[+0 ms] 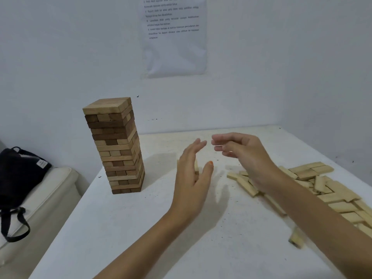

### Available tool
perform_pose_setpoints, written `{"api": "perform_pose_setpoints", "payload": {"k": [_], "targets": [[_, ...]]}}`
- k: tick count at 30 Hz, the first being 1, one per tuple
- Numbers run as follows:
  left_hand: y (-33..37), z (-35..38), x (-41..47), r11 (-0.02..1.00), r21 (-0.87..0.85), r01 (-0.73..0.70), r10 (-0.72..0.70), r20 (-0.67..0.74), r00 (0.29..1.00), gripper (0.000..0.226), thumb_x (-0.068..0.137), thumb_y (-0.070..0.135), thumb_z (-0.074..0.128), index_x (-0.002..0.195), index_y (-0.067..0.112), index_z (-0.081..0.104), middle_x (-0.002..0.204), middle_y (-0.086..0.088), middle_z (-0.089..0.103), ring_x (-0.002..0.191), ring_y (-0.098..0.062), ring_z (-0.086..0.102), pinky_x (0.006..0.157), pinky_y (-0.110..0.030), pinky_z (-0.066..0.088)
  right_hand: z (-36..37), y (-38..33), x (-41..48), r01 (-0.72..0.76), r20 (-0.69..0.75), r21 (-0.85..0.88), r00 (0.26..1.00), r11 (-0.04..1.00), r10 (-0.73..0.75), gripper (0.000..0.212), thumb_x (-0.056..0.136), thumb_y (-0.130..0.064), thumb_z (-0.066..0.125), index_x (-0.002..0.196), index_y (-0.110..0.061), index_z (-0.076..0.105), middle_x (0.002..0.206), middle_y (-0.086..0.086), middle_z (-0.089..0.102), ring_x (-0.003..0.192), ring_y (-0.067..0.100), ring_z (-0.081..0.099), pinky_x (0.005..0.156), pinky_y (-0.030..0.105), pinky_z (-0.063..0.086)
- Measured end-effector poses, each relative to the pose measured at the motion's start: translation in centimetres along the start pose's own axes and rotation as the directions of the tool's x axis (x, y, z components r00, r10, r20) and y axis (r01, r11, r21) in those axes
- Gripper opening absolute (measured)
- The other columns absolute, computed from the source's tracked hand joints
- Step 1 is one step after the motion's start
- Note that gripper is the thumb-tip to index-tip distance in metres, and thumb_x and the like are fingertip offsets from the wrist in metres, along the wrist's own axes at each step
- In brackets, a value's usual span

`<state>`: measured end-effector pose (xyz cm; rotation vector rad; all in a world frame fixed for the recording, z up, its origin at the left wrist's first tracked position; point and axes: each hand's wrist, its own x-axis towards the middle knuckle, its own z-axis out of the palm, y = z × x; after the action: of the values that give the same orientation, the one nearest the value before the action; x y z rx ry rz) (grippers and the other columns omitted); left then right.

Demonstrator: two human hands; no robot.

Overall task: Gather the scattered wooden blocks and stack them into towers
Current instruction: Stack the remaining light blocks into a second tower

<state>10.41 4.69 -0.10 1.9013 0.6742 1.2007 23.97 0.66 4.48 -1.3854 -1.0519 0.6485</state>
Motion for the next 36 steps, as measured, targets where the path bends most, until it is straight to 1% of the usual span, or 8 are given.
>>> {"api": "perform_pose_setpoints", "payload": {"k": [4, 8, 14, 19, 23, 26, 31, 36], "targets": [[0.3, 2.1, 0.1, 0.982, 0.134, -0.134, 0.12, 0.102, 0.987, 0.033, 0.092, 0.009, 0.054, 0.12, 0.027, 0.057, 0.131, 0.018, 0.047, 0.125, 0.004, 0.038, 0.101, -0.01, 0.028, -5.0, 0.0, -0.9, 0.045, -0.012, -0.182, 0.999, 0.982, -0.048, 0.031, 0.089, 0.006, 0.051, 0.094, -0.014, 0.075, 0.093, 0.0, 0.075, 0.092, 0.013, 0.068, 0.086, 0.022, 0.052], [-0.2, 3.7, 1.0, 0.927, 0.313, -0.206, 0.118, 0.279, 0.953, 0.027, 0.091, 0.017, 0.059, 0.117, 0.026, 0.061, 0.136, 0.013, 0.042, 0.128, -0.001, 0.033, 0.095, -0.003, 0.021, -8.9, 1.9, -1.8, 0.008, 0.015, -0.421, 1.0, 0.907, -0.002, 0.03, 0.088, 0.0, 0.061, 0.083, -0.026, 0.076, 0.086, -0.011, 0.074, 0.084, 0.003, 0.067, 0.077, 0.016, 0.051], [-1.5, 5.1, 2.0, 0.749, 0.505, -0.428, 0.091, 0.561, 0.823, 0.037, 0.092, 0.02, 0.06, 0.129, 0.023, 0.056, 0.154, 0.004, 0.026, 0.141, -0.015, 0.021, 0.111, -0.027, 0.02, -11.2, 5.2, -3.0, 0.103, 0.195, -0.602, 0.981, 0.792, 0.021, 0.023, 0.082, -0.015, 0.073, 0.086, -0.038, 0.075, 0.096, -0.016, 0.066, 0.097, -0.002, 0.058, 0.091, 0.03, 0.048], [-2.0, 5.6, 2.1, 0.703, 0.52, -0.485, 0.132, 0.574, 0.808, 0.029, 0.093, 0.022, 0.059, 0.121, 0.017, 0.061, 0.155, -0.001, 0.027, 0.142, -0.019, 0.021, 0.109, -0.03, 0.021, -11.3, 6.6, -2.9, 0.18, 0.204, -0.656, 0.977, 0.733, -0.058, 0.021, 0.083, -0.023, 0.074, 0.083, -0.044, 0.071, 0.095, -0.018, 0.059, 0.1, -0.001, 0.049, 0.087, 0.026, 0.043], [-2.3, 5.5, 2.1, 0.695, 0.476, -0.539, 0.231, 0.562, 0.794, 0.02, 0.087, 0.02, 0.067, 0.105, 0.011, 0.067, 0.131, -0.005, 0.053, 0.12, -0.022, 0.046, 0.095, -0.028, 0.035, -11.5, 7.0, -3.1, 0.19, 0.185, -0.631, 0.978, 0.752, -0.091, 0.013, 0.084, -0.026, 0.073, 0.086, -0.039, 0.072, 0.093, -0.017, 0.062, 0.098, -0.002, 0.049, 0.083, 0.02, 0.042], [-2.0, 5.2, 2.0, 0.78, 0.391, -0.488, 0.262, 0.505, 0.822, 0.017, 0.088, 0.021, 0.067, 0.101, 0.011, 0.066, 0.1, 0.002, 0.061, 0.093, -0.012, 0.053, 0.08, -0.016, 0.041, -12.1, 6.5, -3.2, 0.098, 0.111, -0.461, 0.992, 0.882, -0.053, 0.01, 0.087, -0.02, 0.07, 0.091, -0.028, 0.073, 0.094, -0.012, 0.07, 0.093, 0.0, 0.06, 0.082, 0.019, 0.047], [-1.2, 6.0, 2.1, 0.95, 0.213, -0.226, 0.125, 0.404, 0.906, 0.03, 0.094, 0.027, 0.058, 0.123, 0.022, 0.055, 0.085, 0.006, 0.063, 0.081, -0.004, 0.059, 0.08, -0.014, 0.047, -13.8, 5.8, -2.6, 0.027, 0.001, -0.262, 1.0, 0.965, -0.027, 0.026, 0.101, -0.008, 0.045, 0.11, -0.026, 0.061, 0.092, 0.005, 0.056, 0.085, 0.015, 0.067, 0.079, 0.022, 0.052], [-0.4, 7.2, 2.5, 1.0, 0.022, -0.001, -0.008, 0.408, 0.913, 0.027, 0.094, 0.016, 0.056, 0.118, 0.027, 0.057, 0.085, -0.007, 0.064, 0.077, -0.015, 0.062, 0.074, -0.024, 0.051, -15.0, 5.1, -2.5, -0.08, 0.018, -0.336, 0.996, 0.939, 0.091, 0.028, 0.101, -0.01, 0.041, 0.113, -0.022, 0.064, 0.09, 0.0, 0.052, 0.078, 0.008, 0.058, 0.068, 0.01, 0.048]]}}
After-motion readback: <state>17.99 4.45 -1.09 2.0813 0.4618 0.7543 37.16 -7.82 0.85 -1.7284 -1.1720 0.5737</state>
